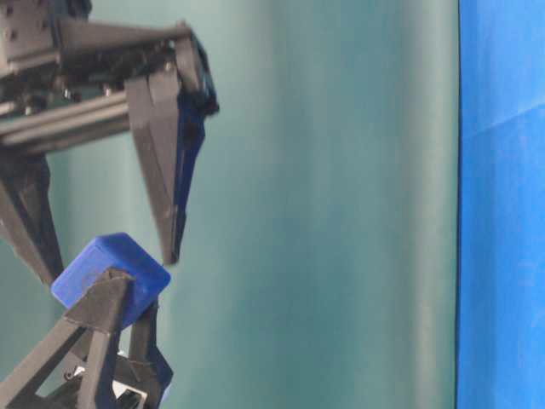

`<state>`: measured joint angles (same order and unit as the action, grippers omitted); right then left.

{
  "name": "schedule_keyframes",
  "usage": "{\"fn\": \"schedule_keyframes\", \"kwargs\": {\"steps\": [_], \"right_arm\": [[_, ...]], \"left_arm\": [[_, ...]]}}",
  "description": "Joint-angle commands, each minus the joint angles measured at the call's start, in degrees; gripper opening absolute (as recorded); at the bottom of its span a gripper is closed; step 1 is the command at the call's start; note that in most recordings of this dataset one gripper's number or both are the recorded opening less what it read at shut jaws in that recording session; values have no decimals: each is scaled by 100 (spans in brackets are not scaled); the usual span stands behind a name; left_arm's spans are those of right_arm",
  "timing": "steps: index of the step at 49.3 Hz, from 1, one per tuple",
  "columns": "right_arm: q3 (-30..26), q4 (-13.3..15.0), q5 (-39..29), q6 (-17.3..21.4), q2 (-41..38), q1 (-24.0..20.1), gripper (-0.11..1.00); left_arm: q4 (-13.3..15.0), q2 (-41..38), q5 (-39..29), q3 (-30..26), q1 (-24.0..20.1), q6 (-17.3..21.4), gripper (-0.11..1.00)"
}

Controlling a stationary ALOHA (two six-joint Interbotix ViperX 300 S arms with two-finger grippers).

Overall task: Handover the blue block to the right arm after grasping it with the left arm, then place it in the designated position.
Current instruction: 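Close the right gripper on the cube and open the left gripper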

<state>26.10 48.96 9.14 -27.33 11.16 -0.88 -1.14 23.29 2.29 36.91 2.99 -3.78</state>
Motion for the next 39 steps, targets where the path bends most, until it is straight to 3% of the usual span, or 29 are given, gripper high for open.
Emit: {"fn": "schedule_keyframes", "kwargs": {"steps": [1, 28, 31, 37, 39], "right_arm": [[-255, 9, 44, 18, -26, 9, 94], [-466, 9, -26, 0, -167, 44, 91], [-466, 9, -105, 9, -167, 53, 85], [-492, 9, -220, 35, -167, 44, 55], [-501, 9, -229, 35, -176, 44, 51]], "left_arm": [[9, 105, 18, -62, -26, -9, 49], [9, 97, 18, -62, -26, -9, 49], [9, 97, 18, -62, -26, 0, 49], [9, 70, -18, -62, -26, 0, 49], [9, 53, -18, -62, -9, 0, 49]]}}
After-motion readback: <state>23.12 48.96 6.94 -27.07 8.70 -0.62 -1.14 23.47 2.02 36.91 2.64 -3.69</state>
